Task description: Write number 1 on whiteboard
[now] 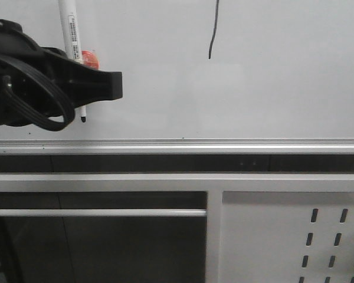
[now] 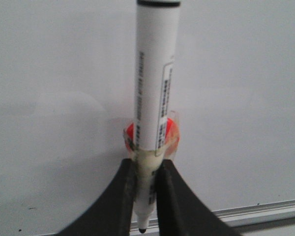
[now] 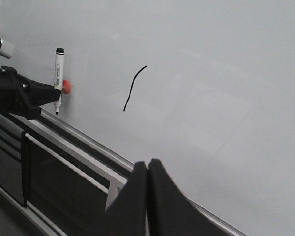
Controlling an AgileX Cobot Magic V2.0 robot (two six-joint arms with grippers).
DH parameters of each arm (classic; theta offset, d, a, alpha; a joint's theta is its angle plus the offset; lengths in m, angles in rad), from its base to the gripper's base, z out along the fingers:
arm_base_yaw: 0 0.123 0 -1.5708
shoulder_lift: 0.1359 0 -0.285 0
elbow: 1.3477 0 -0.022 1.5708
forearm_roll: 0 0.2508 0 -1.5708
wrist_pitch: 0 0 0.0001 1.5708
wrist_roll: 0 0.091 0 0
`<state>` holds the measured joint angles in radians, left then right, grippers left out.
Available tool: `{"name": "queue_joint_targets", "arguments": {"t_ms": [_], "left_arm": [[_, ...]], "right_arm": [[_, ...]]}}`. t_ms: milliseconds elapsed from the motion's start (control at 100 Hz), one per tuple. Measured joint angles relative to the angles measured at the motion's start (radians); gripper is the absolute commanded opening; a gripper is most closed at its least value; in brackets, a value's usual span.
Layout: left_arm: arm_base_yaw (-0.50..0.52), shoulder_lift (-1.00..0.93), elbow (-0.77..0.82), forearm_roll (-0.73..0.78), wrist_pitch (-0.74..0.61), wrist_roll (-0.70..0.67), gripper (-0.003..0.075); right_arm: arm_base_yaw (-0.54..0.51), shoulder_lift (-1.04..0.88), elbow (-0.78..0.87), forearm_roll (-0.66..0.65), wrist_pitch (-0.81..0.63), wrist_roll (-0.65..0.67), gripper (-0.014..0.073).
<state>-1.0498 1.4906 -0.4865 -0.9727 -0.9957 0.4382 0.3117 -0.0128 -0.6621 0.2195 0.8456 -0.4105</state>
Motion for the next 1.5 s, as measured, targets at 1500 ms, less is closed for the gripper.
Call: {"name": "queue_joint_targets", "arguments": {"t_ms": [1500], "left_arm": [[0.076,-0.074,-0.064,-0.104,0.327,0.025,-0.0018]], "right_arm": [[0.0,0.0,0.0,-0.014,-0.001,0.0,-0.007]]}}
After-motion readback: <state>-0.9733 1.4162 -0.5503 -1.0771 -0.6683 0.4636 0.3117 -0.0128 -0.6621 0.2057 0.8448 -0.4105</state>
